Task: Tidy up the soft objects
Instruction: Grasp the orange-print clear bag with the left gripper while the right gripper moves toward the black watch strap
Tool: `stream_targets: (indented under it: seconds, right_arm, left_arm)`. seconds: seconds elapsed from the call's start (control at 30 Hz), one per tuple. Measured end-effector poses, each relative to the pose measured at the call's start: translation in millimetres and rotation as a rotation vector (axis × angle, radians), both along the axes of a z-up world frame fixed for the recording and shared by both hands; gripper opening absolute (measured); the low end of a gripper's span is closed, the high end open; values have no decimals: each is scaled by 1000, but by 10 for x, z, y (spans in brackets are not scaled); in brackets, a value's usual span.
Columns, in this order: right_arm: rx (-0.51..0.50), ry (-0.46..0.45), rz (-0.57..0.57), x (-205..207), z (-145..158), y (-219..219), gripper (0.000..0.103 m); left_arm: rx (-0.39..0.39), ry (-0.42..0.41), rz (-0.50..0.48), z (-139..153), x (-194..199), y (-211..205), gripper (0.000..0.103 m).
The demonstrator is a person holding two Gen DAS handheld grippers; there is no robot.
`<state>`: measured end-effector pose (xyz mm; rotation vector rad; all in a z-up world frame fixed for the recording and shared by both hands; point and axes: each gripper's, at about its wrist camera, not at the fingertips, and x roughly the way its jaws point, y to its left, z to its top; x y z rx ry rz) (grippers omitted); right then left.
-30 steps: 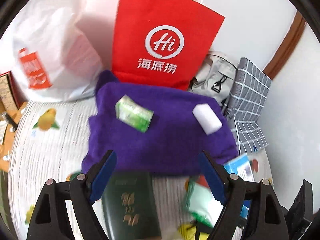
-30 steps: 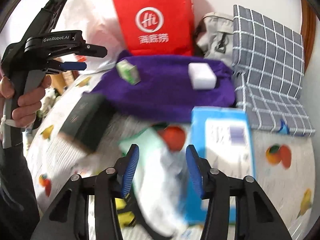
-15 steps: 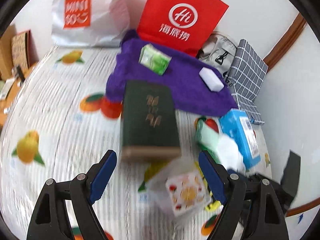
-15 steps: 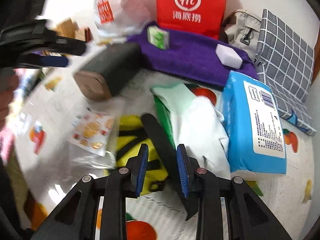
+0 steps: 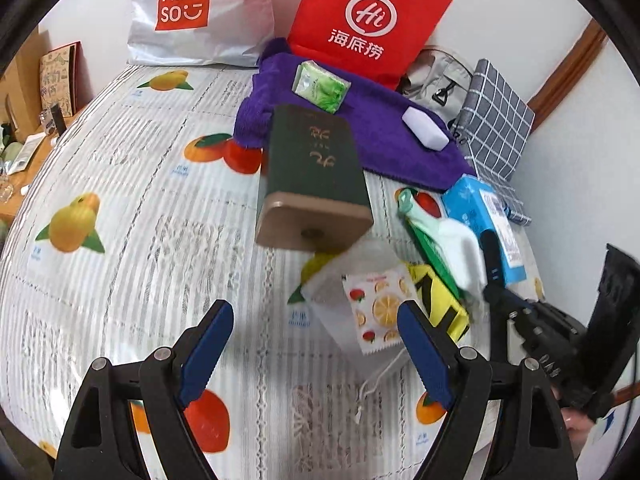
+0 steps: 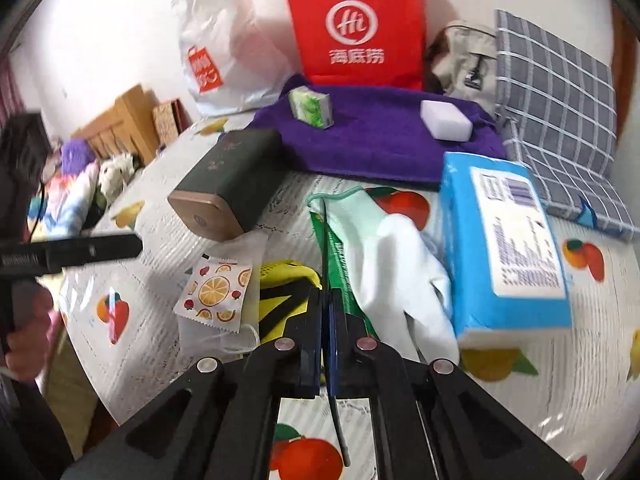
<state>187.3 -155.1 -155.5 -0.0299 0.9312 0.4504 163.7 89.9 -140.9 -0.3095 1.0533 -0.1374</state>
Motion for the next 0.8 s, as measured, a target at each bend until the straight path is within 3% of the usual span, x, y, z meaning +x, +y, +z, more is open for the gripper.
stream_targets:
  seconds: [0.13,0.33,0.47,0.63,0.8]
  right_arm:
    - [53,5,-40,-136,74,-177,3]
    - [26,-16,-116,-419,80,-513,3]
    - [-25,-7,-195,-540,-99,-764,3]
    - [11,47,-263,-536,-359,-1044,3]
    - [45,50,-272,-542,-434,-1188,3]
  left_arm:
    - [29,5,4,-54,-136,-56,83]
    - [47,8,-7,-144,-257,-242,83]
    - [93,-24,-28,-146,-264,-454,83]
    - [172,-47,-52,-146,-117,-711,84]
    - [177,-30,-66,-189,43,-842,84]
